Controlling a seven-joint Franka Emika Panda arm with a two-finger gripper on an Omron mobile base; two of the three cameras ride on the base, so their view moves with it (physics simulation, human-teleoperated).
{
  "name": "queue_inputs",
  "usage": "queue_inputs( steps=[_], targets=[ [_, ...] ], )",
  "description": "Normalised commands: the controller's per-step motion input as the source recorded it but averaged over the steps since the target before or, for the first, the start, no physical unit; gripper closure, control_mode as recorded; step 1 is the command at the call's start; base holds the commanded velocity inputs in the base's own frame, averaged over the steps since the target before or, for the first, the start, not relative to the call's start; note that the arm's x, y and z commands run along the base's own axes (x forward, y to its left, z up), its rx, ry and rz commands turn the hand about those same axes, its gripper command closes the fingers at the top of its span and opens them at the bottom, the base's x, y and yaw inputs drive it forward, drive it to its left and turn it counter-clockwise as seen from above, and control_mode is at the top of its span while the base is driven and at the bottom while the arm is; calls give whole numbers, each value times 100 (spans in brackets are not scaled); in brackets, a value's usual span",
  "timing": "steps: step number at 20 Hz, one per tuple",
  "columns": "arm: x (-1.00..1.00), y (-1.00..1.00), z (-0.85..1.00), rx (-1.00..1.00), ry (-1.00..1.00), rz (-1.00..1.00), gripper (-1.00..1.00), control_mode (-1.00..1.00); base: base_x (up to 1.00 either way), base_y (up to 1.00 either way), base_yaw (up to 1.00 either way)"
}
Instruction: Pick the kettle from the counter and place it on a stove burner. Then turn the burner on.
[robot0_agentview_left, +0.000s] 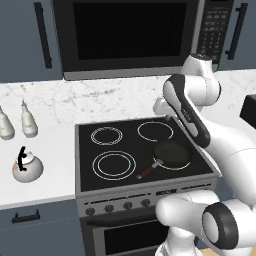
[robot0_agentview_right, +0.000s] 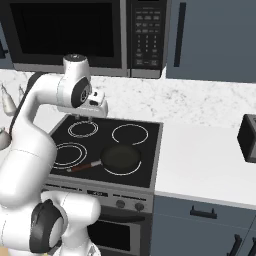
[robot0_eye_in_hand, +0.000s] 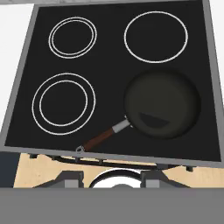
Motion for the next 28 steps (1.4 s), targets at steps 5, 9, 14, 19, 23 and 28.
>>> queue_inputs(
  steps=[5,9,14,19,23,28],
  targets=[
    [-2,0,-4,-3,0,0,-100,-100,0,0,0],
    [-52,4,-5,-3,-2,3,-100,-100,0,0,0],
    [-94,35,0,-2,-29,13,-100,-100,0,0,0],
    [-94,76,0,-2,-28,23,-100,-100,0,0,0],
    [-60,100,0,-1,-22,21,-100,-100,0,0,0],
    [-20,100,2,-3,-17,14,-100,-100,0,0,0]
  ],
)
